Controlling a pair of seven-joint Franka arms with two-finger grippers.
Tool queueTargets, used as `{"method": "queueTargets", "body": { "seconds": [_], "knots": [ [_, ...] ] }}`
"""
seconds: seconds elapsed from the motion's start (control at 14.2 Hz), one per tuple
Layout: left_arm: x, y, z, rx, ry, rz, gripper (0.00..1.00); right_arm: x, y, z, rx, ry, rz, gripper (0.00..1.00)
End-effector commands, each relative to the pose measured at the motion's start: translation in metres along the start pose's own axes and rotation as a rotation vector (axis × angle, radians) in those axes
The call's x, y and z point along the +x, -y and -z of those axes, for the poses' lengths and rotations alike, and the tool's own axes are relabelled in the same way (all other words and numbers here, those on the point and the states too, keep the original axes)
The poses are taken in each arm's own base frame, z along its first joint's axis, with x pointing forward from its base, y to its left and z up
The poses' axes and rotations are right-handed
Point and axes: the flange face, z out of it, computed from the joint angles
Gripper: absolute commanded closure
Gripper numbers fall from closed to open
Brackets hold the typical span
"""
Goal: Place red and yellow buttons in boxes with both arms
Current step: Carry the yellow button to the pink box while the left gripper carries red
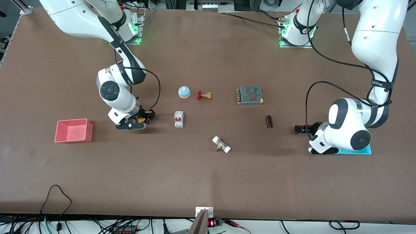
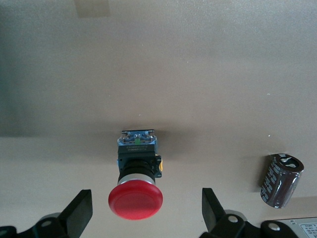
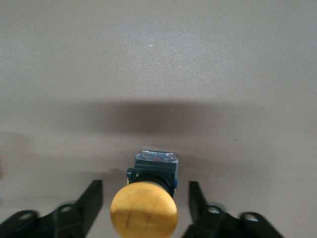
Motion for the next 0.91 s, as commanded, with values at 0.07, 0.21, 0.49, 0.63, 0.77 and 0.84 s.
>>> {"method": "queueTargets", "body": {
  "seconds": [0.07,0.21,0.49,0.63,0.77,0.84],
  "knots": [
    [0.003,0.009,-0.005,-0.004,0.000,0.019,0.42,0.004,0.000,-0.005,-0.005,-0.011,-0.004,0.82],
    [0.003,0.011,-0.005,-0.006,0.001,0.024,0.69,0.005,-0.001,-0.003,-0.003,-0.013,-0.009,0.96],
    [0.003,0.013,0.000,-0.004,-0.005,0.023,0.93,0.027,-0.028,0.066,-0.023,-0.073,-0.031,0.97],
    [0.003,0.012,0.012,-0.002,-0.025,0.023,0.95,0.030,-0.065,0.116,-0.057,-0.079,-0.008,0.97],
    [0.007,0.021,0.047,0.000,-0.057,0.038,0.97,0.031,-0.113,0.151,-0.080,-0.078,0.059,0.97],
    [0.006,0.030,0.072,0.007,-0.063,0.053,0.98,0.032,-0.139,0.160,-0.090,-0.079,0.085,0.97]
  ]
}}
